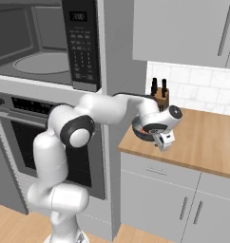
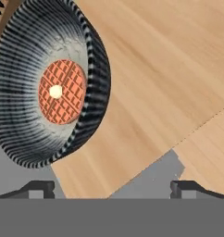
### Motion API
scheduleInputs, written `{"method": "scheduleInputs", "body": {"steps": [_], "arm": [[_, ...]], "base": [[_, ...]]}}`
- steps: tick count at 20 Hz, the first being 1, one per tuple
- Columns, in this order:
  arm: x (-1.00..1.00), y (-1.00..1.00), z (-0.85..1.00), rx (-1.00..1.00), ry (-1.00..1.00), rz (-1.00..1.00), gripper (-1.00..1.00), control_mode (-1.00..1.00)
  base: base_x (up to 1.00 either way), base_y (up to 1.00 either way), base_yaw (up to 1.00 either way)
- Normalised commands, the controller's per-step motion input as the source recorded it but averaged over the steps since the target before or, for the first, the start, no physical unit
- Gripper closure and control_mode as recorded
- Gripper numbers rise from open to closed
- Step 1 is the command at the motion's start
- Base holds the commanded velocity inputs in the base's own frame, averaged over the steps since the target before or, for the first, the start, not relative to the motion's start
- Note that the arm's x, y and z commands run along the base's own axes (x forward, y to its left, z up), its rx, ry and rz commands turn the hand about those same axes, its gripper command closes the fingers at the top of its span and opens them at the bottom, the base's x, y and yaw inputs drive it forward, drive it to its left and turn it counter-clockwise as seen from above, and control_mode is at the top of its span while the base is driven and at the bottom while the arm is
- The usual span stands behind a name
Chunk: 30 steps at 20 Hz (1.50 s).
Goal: Open the microwave, place the bowl with waffle inside the microwave, then close the microwave door and turn it on.
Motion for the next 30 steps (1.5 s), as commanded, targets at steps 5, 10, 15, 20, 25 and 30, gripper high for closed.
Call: {"method": "scheduleInputs", "body": {"steps": [5, 10, 15, 20, 25, 30], "arm": [[0.48, -0.09, -0.24, 0.00, 0.00, 0.02, -1.00, -1.00], [0.50, -0.04, -0.17, 0.00, 0.00, 0.01, -1.00, -1.00], [0.44, 0.00, -0.25, 0.00, 0.00, 0.00, -1.00, -1.00], [0.31, 0.00, -0.35, -0.02, 0.00, 0.00, -1.00, -1.00], [0.22, 0.29, -0.26, -0.11, 0.00, 0.00, 1.00, -1.00], [0.35, 0.95, -0.38, -0.25, 0.12, -0.04, 1.00, -1.00]], "base": [[0.00, 0.00, 0.00], [0.00, 0.00, 0.00], [0.00, 0.00, 0.00], [0.00, 0.00, 0.00], [0.00, 0.00, 0.00], [0.00, 0.00, 0.00]]}}
